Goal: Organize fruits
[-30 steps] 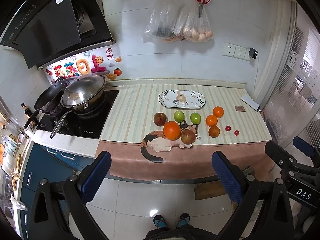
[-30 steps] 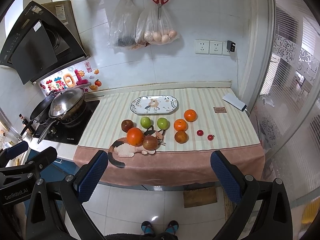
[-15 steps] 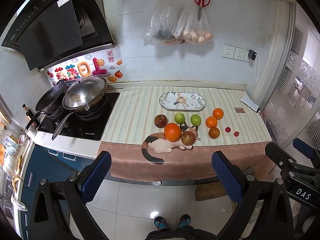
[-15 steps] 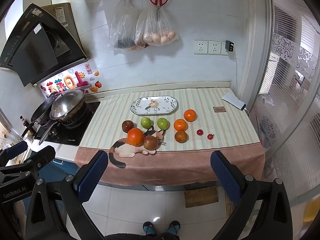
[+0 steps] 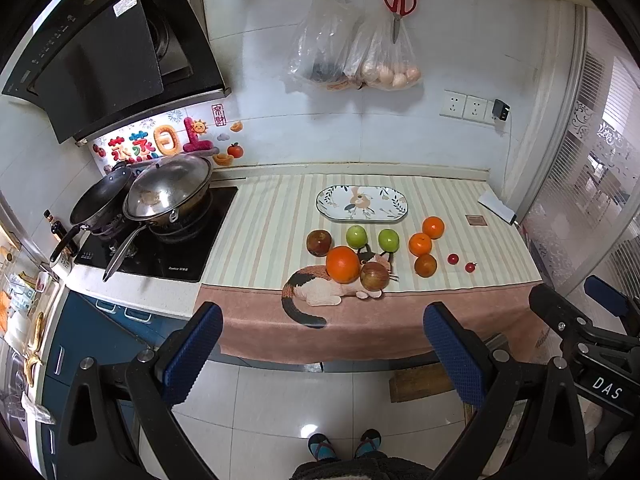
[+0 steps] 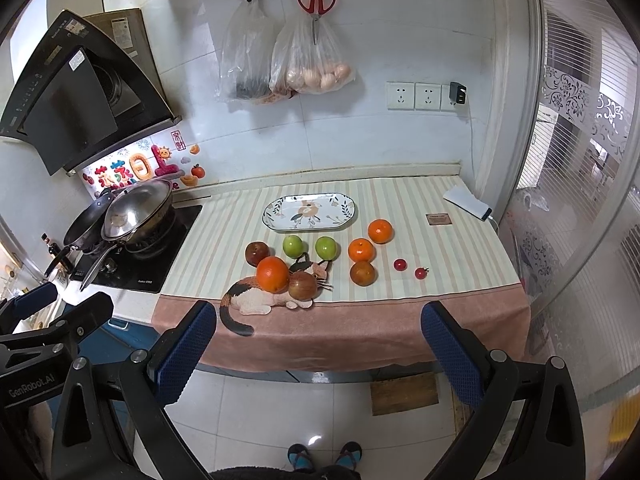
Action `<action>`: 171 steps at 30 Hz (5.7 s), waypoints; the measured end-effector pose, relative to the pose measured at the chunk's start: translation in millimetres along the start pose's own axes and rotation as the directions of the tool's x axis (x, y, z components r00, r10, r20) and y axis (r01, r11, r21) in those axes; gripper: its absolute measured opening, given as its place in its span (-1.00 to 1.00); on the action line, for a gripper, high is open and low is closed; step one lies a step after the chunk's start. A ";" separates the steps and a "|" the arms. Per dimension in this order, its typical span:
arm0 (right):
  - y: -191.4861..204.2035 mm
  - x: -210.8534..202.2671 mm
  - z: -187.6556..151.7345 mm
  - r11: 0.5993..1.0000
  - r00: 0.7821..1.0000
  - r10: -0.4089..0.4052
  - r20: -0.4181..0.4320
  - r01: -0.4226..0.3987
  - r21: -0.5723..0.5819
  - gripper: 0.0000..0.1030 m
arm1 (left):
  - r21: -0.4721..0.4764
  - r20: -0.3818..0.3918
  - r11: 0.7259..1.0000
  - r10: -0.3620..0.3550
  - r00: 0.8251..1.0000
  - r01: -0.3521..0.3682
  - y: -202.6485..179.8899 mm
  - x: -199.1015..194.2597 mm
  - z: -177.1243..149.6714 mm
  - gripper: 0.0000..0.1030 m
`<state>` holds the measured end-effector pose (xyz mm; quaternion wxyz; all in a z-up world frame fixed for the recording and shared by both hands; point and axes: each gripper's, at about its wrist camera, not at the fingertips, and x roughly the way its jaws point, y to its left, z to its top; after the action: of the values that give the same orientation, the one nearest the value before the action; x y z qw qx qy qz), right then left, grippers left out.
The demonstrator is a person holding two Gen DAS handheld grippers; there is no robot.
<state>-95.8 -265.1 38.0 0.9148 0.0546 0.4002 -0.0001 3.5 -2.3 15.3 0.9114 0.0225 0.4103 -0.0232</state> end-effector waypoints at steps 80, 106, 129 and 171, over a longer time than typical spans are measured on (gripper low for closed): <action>-13.8 539.0 -10.0 0.956 0.728 0.123 -0.674 0.095 0.277 0.40 | 0.031 -0.760 0.986 -0.084 0.645 0.165 -69.3 513.7 33.9 0.51; -4.9 545.9 17.6 0.953 0.772 0.181 -0.610 0.015 0.302 0.38 | 0.008 -0.731 0.993 -0.073 0.678 0.116 -97.1 480.7 16.1 0.46; -6.4 636.6 199.5 0.970 0.830 0.233 -0.506 -0.162 0.182 0.38 | -0.123 -0.623 0.979 -0.204 0.755 0.163 -78.5 552.4 209.9 0.46; -21.5 674.7 233.5 0.994 0.764 0.106 -0.637 -0.068 0.083 0.82 | -0.056 -0.644 0.997 -0.070 0.762 0.045 -43.2 565.6 194.7 0.74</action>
<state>532.8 -280.4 -300.9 0.7210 0.0951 0.6846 0.0497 520.8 -70.6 -280.2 0.7138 -0.0005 0.6996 -0.0344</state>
